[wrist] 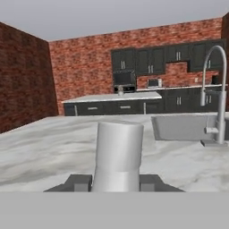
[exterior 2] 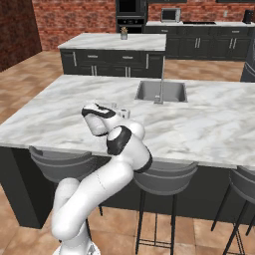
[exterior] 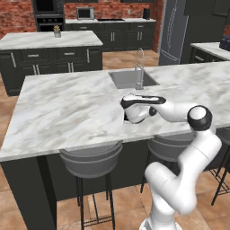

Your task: Get the candle and the liquor from the cabinet and move them to the dining counter.

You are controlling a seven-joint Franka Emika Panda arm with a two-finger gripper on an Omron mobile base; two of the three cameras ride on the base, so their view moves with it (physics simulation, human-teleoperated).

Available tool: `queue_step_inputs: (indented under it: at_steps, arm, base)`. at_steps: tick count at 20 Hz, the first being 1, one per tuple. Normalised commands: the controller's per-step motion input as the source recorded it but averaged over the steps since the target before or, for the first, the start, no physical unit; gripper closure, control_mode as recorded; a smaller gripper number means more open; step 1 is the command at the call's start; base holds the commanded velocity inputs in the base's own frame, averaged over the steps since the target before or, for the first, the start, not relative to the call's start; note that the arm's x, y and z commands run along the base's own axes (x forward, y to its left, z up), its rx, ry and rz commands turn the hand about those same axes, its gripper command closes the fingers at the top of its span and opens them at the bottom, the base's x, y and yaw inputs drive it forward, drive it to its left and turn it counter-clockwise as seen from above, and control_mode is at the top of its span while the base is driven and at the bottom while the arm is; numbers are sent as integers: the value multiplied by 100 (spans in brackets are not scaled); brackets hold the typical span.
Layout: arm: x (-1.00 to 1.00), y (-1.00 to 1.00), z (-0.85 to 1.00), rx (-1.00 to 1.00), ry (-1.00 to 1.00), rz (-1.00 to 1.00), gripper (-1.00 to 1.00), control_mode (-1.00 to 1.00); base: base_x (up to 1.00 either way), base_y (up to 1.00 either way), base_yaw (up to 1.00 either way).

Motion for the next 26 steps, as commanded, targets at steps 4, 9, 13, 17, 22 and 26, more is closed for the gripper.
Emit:
queue_step_inputs:
  at_steps: [4,9,13,17,22,26]
  arm:
    - [-16,0,-8,-1,-11,0,100,-100]
    - [-12,0,-23,-6,-14,0,100,-100]
    - [-8,0,-7,-6,-7,0,100,-100]
    - [0,0,0,-1,1,0,100,-100]
    - [0,0,0,0,2,0,-100,-100]
    - [0,0,0,0,0,0,-100,-100]
  base:
    - [0,0,0]
    - [0,0,0]
    - [0,0,0]
    - [0,0,0]
    - [0,0,0]
    - [0,0,0]
